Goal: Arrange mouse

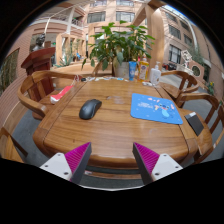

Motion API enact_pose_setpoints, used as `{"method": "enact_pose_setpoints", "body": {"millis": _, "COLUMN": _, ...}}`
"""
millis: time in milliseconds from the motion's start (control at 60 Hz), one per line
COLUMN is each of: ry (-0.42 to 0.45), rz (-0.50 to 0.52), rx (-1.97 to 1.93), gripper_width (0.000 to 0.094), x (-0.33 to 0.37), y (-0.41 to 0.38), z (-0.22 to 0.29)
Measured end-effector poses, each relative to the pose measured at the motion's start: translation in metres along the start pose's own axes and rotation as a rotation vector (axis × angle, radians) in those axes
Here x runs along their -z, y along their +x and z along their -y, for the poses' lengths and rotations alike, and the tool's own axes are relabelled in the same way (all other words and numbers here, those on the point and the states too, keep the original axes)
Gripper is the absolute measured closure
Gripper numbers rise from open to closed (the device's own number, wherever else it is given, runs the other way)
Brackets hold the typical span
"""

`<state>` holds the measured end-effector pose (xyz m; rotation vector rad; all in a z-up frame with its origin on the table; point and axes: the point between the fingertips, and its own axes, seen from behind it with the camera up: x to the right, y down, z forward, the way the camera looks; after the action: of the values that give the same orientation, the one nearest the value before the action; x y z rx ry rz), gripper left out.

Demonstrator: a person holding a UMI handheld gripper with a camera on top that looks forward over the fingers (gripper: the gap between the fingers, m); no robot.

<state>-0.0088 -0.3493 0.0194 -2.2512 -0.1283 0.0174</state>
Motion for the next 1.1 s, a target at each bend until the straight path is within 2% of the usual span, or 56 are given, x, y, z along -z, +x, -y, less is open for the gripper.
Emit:
{"method": "enact_pose_setpoints", "body": {"millis": 83, "ry": 0.008, "rz": 0.054, "rx": 0.005, "gripper_width": 0.0082, "x": -0.026, "y": -0.040, "z": 0.011}}
{"method": "enact_pose_setpoints", "body": {"millis": 217, "ry": 0.008, "rz": 0.083, "rx": 0.001, "gripper_width": 0.0082, "x": -0.073, "y": -0.083, "z": 0.036}}
{"method": "enact_pose_setpoints", "body": {"millis": 583, "ry": 0.014, "rz": 0.037, "rx": 0.005, "gripper_width": 0.0086, "x": -0.169, "y": -0.111, "z": 0.098}}
{"method": "enact_pose_setpoints", "body": {"millis": 667, "ry": 0.012, "rz": 0.022, "rx": -0.006, "gripper_width": 0.0166, "x": -0.180, "y": -0.113, "z": 0.107}}
{"method": "enact_pose_setpoints", "body": {"millis": 717, "ry": 0.013, "rz": 0.006, "rx": -0.011, "gripper_width": 0.0250, "x": -0.186, "y": -0.111, "z": 0.111}}
{"method": "enact_pose_setpoints", "body": {"millis": 783, "ry": 0.018, "rz": -0.002, "rx": -0.014, "gripper_width": 0.0443, "x": -0.192, "y": -0.110, "z": 0.116}}
{"method": "enact_pose_setpoints", "body": {"millis": 1017, "ry": 0.031, "rz": 0.010, "rx": 0.023, "gripper_width": 0.0574, "x": -0.190, "y": -0.113, "z": 0.120}}
{"method": "enact_pose_setpoints", "body": {"millis": 1100, "ry": 0.038, "rz": 0.043, "rx": 0.027, "gripper_width": 0.0572, "x": -0.185, "y": -0.116, "z": 0.124}}
